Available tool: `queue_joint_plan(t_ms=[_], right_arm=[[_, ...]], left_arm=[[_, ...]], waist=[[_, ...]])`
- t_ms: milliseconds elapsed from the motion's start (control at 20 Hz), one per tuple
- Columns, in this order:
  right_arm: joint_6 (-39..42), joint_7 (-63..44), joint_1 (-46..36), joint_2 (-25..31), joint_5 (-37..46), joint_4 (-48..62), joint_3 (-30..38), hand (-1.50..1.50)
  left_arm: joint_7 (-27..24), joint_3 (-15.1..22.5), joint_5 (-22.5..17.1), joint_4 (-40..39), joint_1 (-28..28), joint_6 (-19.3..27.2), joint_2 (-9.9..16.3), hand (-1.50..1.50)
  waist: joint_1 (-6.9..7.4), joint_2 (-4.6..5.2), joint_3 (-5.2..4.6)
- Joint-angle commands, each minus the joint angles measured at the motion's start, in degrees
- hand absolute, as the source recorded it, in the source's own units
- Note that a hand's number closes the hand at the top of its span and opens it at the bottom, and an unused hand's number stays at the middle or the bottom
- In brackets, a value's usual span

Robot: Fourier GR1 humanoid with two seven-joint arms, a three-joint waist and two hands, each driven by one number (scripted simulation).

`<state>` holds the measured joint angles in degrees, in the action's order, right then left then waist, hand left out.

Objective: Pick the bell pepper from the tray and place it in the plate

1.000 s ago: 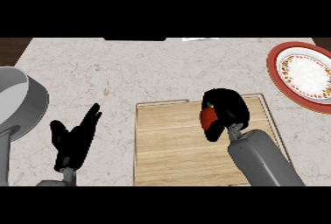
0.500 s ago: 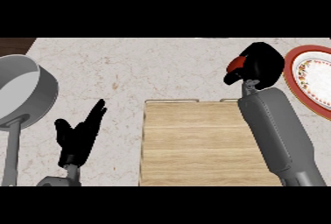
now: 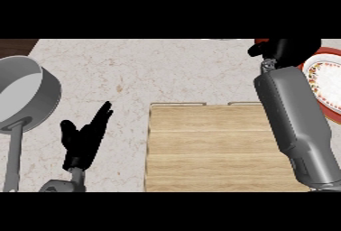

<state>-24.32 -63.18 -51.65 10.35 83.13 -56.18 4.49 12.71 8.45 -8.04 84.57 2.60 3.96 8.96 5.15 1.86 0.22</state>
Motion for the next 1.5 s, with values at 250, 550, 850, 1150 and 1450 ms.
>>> queue_joint_plan(t_ms=[250,550,850,1150,1450], right_arm=[[-23.8,-8.8,0.6,-0.7,9.8,4.4,10.3,1.5],[-31.7,-6.2,3.3,2.9,15.4,11.2,18.4,1.5],[-39.1,-0.8,4.4,8.7,13.6,18.2,25.9,1.5],[-45.7,8.4,6.1,15.2,5.6,25.8,28.8,1.5],[-39.0,11.7,3.1,19.7,-5.0,33.2,34.1,1.5]], left_arm=[[1.6,0.1,-0.7,-0.7,-2.1,-0.2,-0.5,0.0],[1.0,0.1,0.4,-1.8,-1.0,1.0,-1.6,0.0],[2.4,0.6,1.2,-1.2,-0.1,2.6,-3.0,0.0],[0.9,-1.6,0.3,-1.8,-1.8,0.6,-0.8,0.0],[0.3,-2.6,-1.2,-1.9,-2.3,-1.9,0.3,0.0]], waist=[[-1.77,-0.41,-0.14],[-2.66,-0.39,-0.14],[-2.8,-0.49,-0.04],[-3.18,-0.77,0.01],[-2.67,-0.58,0.08]])
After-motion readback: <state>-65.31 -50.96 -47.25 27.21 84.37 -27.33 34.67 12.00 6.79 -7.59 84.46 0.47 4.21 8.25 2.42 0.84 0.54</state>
